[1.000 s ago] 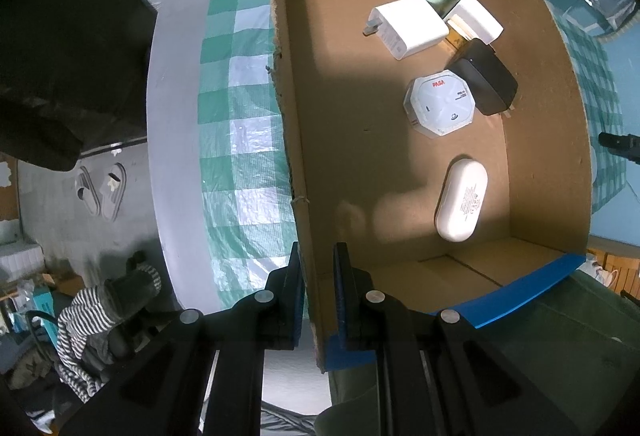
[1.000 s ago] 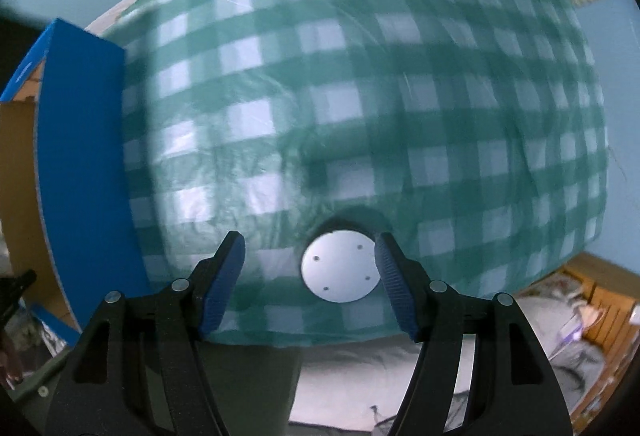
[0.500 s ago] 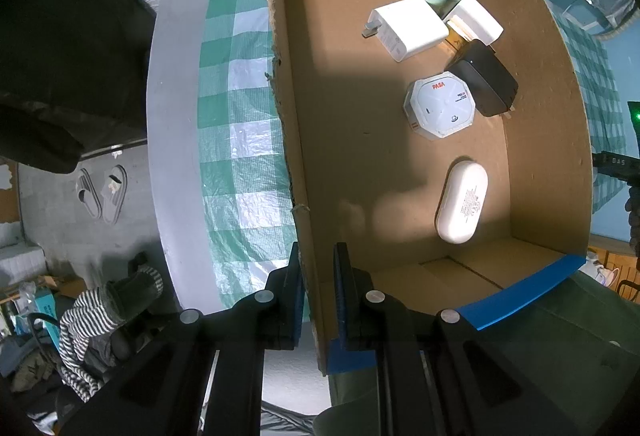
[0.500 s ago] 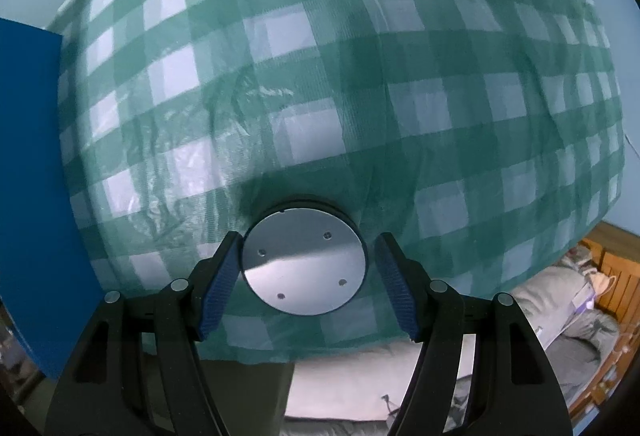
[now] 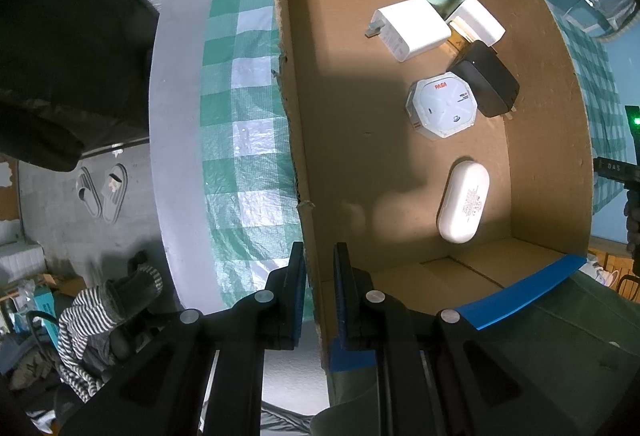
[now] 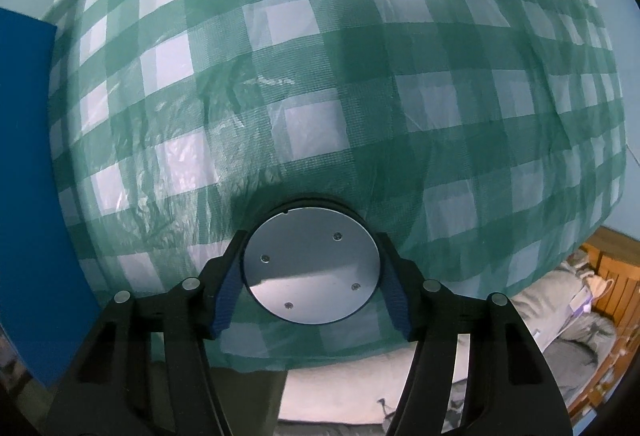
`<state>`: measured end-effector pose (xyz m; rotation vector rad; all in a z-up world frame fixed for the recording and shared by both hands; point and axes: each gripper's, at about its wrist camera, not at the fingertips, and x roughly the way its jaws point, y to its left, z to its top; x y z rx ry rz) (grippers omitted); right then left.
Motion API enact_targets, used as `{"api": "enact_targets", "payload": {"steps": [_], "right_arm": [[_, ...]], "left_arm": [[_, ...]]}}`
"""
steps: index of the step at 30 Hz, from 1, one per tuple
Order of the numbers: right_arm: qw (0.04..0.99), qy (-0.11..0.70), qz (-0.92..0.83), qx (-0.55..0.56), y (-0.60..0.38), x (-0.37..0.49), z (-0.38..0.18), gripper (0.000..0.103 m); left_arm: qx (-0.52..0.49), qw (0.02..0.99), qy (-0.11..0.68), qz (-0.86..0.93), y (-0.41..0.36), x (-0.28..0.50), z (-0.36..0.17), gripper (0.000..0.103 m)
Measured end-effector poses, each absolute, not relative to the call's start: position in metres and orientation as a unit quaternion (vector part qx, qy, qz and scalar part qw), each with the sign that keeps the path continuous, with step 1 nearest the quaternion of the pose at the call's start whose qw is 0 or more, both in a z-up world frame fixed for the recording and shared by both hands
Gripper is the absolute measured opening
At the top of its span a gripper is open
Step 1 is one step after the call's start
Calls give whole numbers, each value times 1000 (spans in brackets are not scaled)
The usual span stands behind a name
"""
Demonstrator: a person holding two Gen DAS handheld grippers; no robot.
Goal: Organize rigid objects
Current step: 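Lift the round grey puck with the right gripper, then carry the grey puck into the box and open the right gripper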
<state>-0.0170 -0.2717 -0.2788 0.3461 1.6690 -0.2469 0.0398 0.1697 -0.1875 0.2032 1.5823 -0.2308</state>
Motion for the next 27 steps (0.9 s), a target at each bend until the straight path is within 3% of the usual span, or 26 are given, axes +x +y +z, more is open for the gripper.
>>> {"api": "enact_targets", "payload": {"steps": [27], "right_arm": [[699,711,-4,75,-207,37,-186,62]], "left_arm": [[89,695,706,-104,171,40,-188,12]]}}
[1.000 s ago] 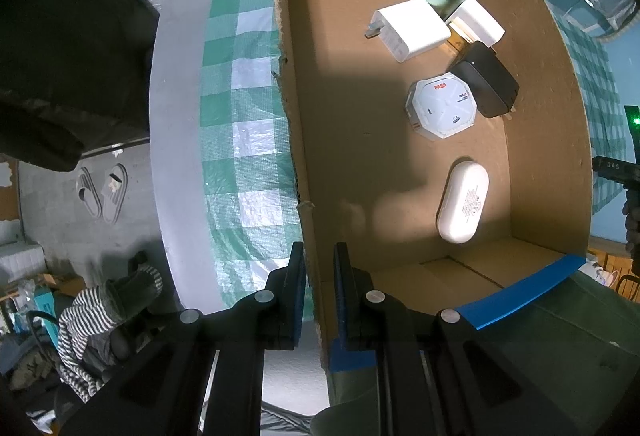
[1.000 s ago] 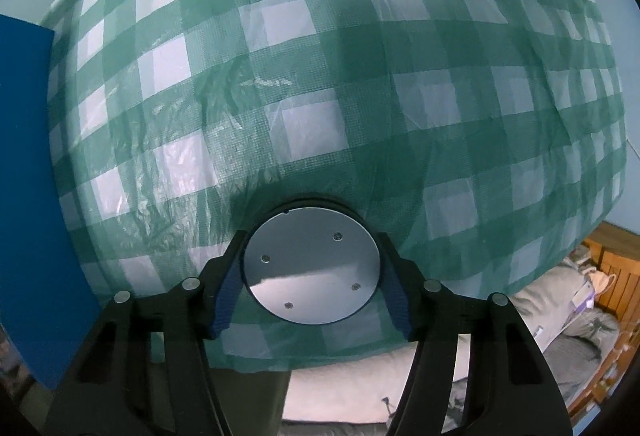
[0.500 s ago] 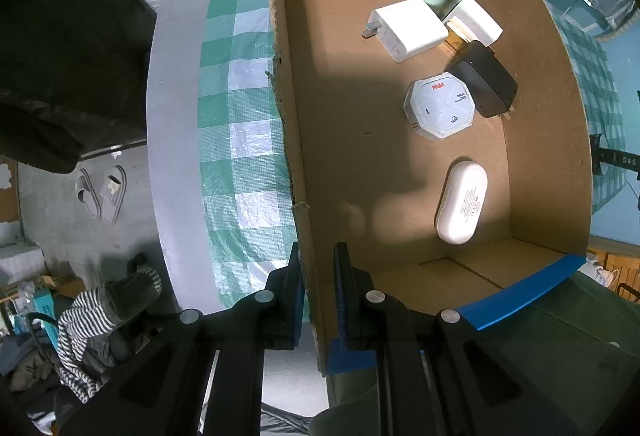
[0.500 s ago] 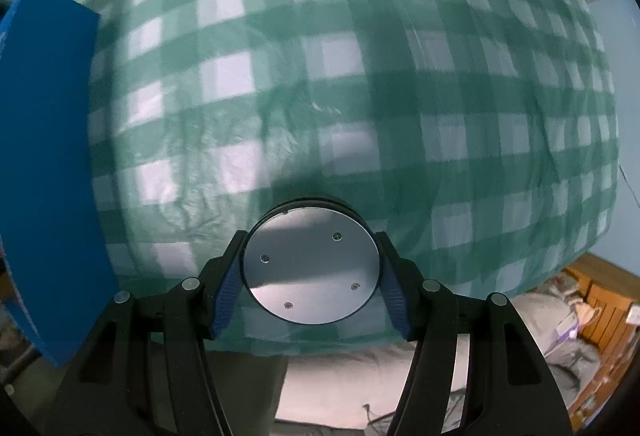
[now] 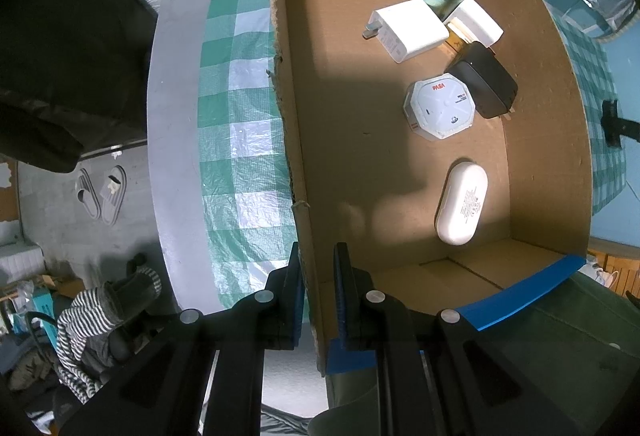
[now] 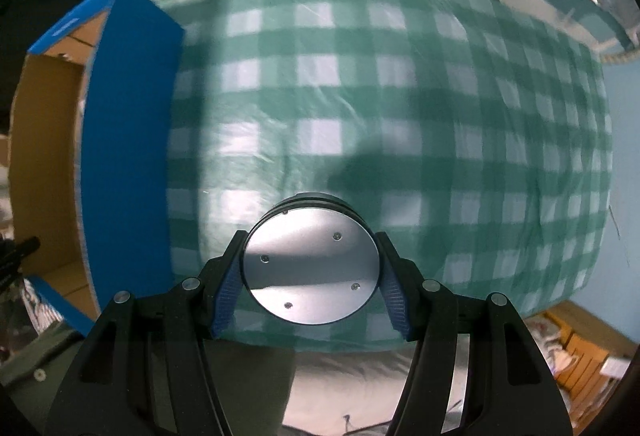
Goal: Organize rigid objects
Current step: 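Carry the grey puck into the box and open the right gripper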
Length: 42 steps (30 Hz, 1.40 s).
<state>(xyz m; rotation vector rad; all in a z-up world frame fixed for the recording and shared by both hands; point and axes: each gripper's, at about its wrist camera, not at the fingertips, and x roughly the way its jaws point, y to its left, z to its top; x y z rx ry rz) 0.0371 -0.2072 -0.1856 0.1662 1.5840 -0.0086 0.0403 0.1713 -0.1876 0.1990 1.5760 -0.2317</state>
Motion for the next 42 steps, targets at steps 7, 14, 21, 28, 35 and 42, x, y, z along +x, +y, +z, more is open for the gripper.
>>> {"api": "enact_targets", "payload": {"steps": [7,14,21,28,35,42], "right_arm": [[709,703,35,37,-184,59,-167,62],[721,688,87,-4,-148,82,-143,62],[724,673,141,-56,-103,99,-130,62],[717,661,183,-120,-61,114,-128,62],[701,664,206,-160,-27,126,-144,62],[683,667,233,-186,-6,128,-170,62]], "left_arm": [[91,694,707,-104,170,42,-189,12],[90,695,706,-103,170,41,-189,12],[90,696,705,-102,169,41,-189,12],[93,698,703,-101,167,40,-187,12],[93,699,702,-100,167,39,-186,12],[92,701,700,-99,167,39,-184,12]]}}
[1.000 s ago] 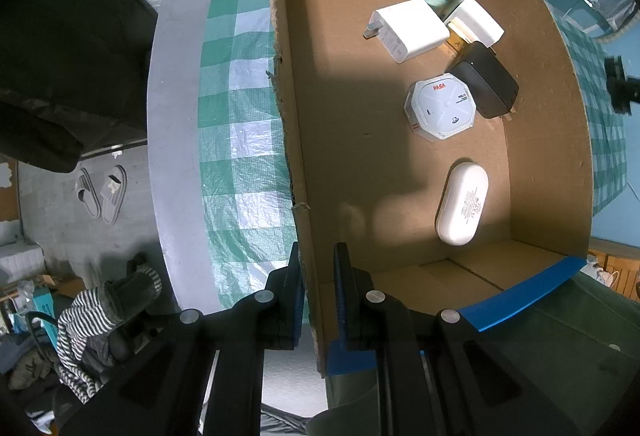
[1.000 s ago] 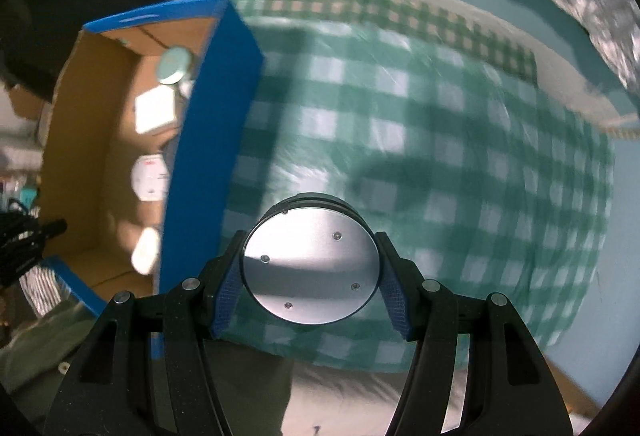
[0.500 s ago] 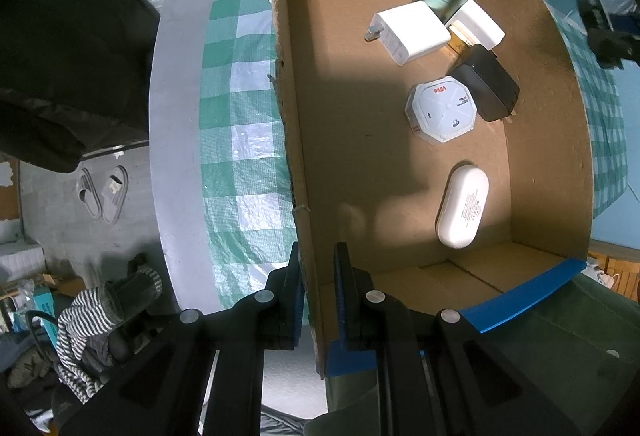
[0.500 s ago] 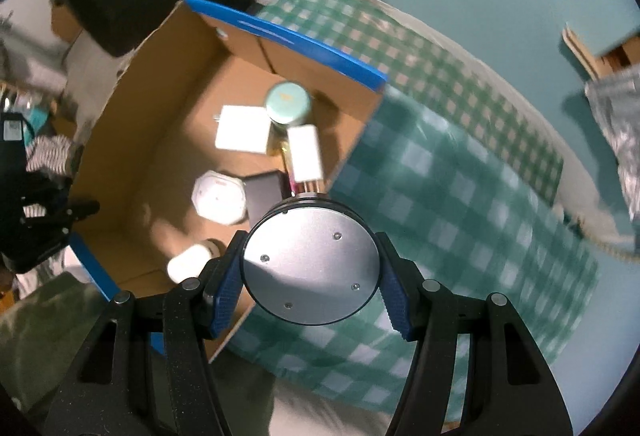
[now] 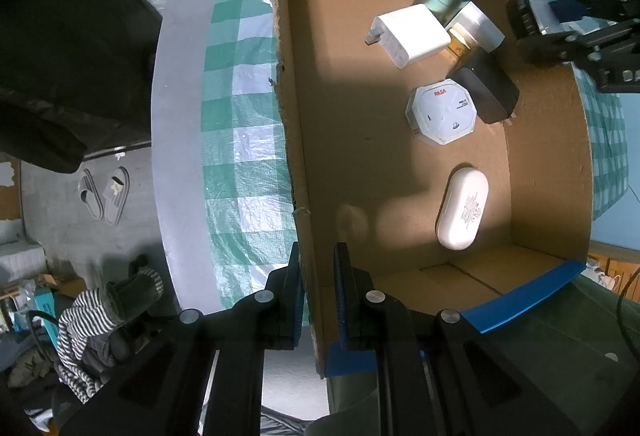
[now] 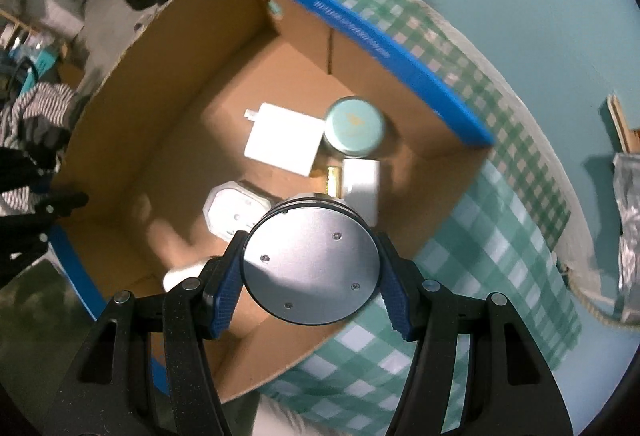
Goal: Organize rigid objects
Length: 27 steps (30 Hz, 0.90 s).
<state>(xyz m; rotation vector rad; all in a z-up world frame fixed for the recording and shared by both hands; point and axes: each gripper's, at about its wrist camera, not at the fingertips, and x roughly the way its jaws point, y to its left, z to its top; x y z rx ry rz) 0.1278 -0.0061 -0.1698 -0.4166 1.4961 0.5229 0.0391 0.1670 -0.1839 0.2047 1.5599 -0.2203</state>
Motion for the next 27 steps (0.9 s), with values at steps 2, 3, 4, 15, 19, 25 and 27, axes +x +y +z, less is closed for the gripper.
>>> {"api": "enact_targets", "payload": {"steps": [2,3,4,15,19,25,27], "right_arm": [[679,669,235,-192,-4,128,-177,62],[677,669,236,-197,-3,128,-180,62],[678,667,235,-198,-4,128,-181,62],[676,669,231,-203,-5,126,-186,63],[683,667,227,-192,-9,126,-181,63],[698,661,218,-166,-17,122,-168,67],[703,660,216,-150,-21,119,-163,67]], "left_arm": [[92,702,699,-99,167,38,-183,12],[92,702,699,-99,167,38,-183,12],[92,703,699,-99,167,37,-183,12],[99,703,697,-98,164,34,-182,12],[102,704,696,-99,163,33,-182,12],[102,704,696,-98,162,33,-182,12],[103,704,695,-98,162,33,-182,12]]}}
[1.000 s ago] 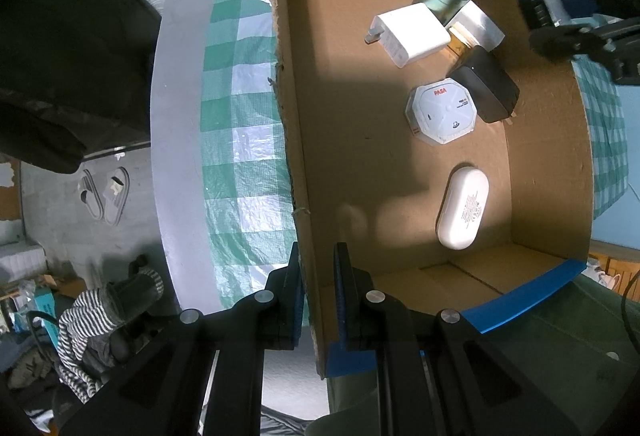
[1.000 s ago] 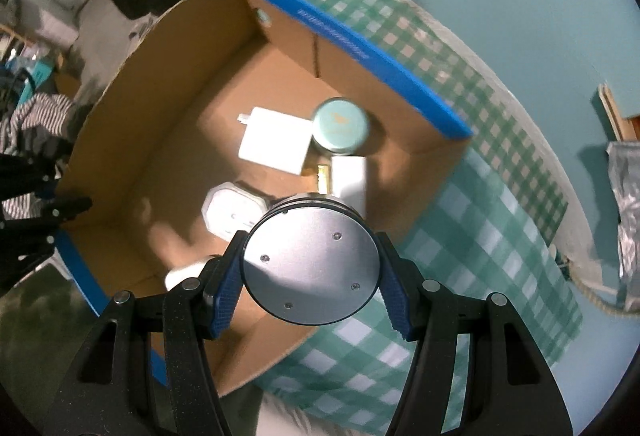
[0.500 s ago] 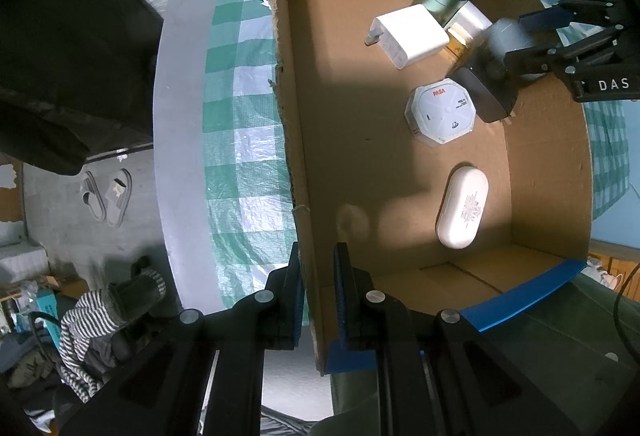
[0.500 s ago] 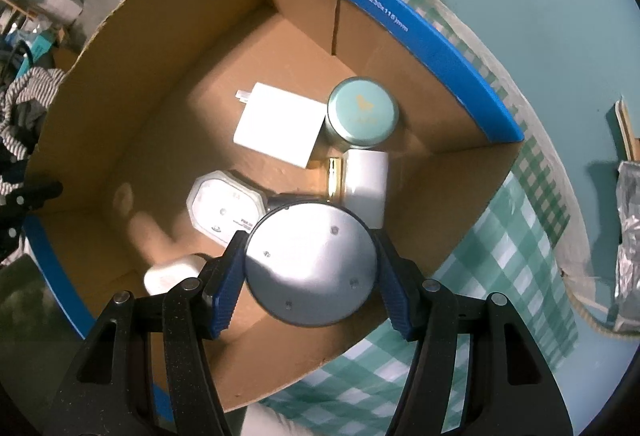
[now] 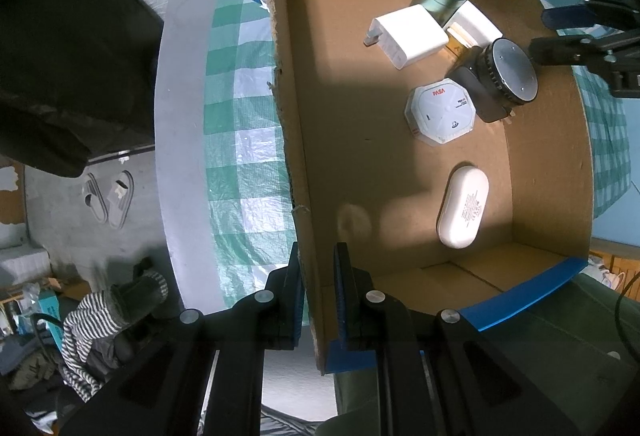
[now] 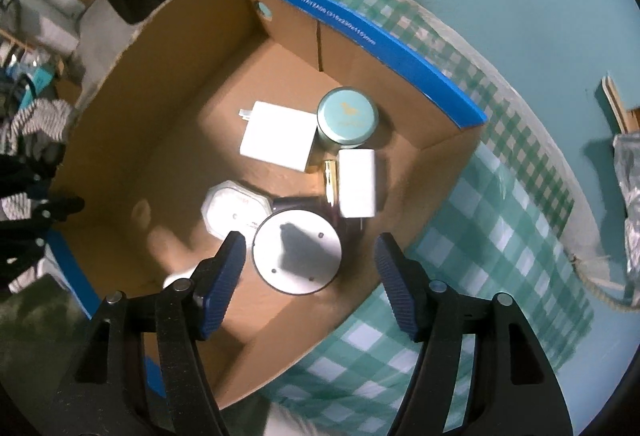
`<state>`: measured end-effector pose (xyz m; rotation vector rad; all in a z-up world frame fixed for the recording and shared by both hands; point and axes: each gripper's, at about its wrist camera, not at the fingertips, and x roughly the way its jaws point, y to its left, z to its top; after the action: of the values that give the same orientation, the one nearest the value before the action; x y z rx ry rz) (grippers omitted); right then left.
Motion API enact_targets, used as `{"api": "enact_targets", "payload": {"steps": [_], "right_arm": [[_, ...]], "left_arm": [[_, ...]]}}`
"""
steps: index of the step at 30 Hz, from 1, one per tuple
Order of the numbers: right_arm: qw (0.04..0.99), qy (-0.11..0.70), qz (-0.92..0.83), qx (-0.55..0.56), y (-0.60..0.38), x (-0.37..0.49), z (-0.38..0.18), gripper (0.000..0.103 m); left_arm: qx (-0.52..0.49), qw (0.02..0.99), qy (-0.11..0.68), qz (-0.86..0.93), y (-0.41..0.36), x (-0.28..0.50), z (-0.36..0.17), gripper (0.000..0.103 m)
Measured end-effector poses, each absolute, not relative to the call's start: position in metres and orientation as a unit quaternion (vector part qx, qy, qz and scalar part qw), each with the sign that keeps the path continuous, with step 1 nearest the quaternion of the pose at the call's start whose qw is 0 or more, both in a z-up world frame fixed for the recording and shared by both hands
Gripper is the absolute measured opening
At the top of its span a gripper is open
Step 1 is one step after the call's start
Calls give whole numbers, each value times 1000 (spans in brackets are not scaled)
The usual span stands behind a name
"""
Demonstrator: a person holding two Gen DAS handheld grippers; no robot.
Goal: Organize rigid objects
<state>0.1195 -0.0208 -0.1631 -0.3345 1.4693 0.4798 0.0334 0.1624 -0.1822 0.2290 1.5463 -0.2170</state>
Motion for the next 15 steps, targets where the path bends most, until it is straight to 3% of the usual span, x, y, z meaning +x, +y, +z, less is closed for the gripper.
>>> {"api": "enact_targets", "payload": {"steps": [15], "right_arm": [[751,640,153,-48,-61,106,-121,67]], "left_arm": [[99,725,677,-82,161,43,-158,15]]}}
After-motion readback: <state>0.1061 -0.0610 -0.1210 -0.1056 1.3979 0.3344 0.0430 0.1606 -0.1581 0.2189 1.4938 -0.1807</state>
